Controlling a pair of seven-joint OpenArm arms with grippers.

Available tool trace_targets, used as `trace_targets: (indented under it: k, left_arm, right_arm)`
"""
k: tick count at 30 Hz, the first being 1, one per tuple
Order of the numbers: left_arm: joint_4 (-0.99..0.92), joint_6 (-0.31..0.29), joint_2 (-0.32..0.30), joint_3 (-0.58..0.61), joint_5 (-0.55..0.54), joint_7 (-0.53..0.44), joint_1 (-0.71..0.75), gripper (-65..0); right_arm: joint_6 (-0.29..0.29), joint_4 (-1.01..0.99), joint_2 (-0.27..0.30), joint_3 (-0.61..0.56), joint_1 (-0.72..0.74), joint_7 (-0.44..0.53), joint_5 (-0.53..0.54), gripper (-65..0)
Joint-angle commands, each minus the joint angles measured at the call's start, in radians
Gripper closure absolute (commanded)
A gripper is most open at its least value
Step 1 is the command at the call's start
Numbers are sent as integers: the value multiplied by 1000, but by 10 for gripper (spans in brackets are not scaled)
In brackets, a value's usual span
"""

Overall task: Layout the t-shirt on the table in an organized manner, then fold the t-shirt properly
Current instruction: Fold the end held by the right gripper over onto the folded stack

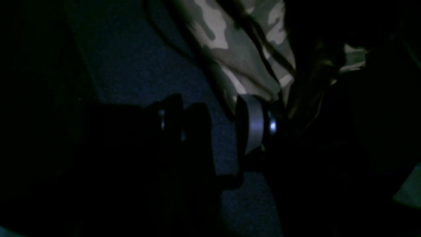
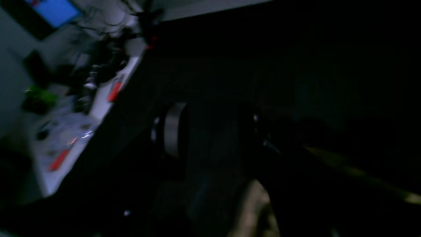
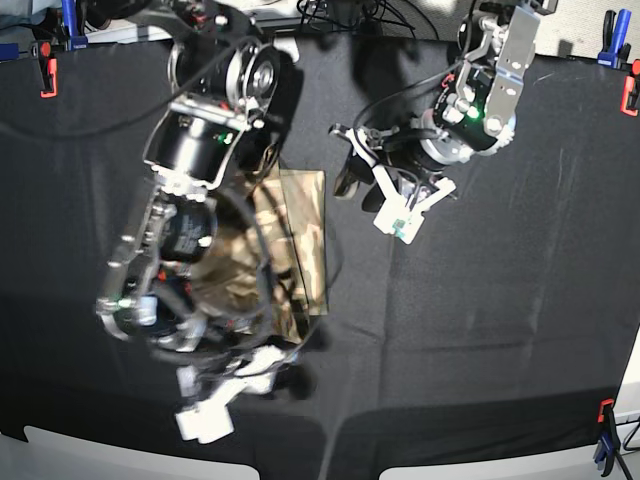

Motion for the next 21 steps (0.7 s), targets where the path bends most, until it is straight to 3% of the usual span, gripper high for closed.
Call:
trace_targets:
  k: [1, 7, 12, 16, 19, 21]
  left_arm:
    - [19, -3, 2, -1, -9, -20, -11, -245]
    - [19, -3, 3, -1, -9, -21, -11, -245]
    - [19, -3, 3, -1, -10, -26, -11, -245]
    - [19, -3, 3, -1, -10, -28, -11, -245]
    - [19, -3, 3, -1, -10, -28, -11, -245]
    - [19, -3, 3, -1, -10, -28, -11, -245]
  right_arm:
    - [9, 31, 20, 9, 30, 5, 0, -242]
    - [-76, 43, 171, 111, -2, -12, -78, -242]
    - [-84, 43, 259, 145, -130, -12, -63, -242]
    - [-76, 43, 251, 142, -217, -11, -63, -242]
    - [-75, 43, 214, 142, -241, -11, -53, -242]
    - [-63, 43, 179, 142, -242, -12, 13, -242]
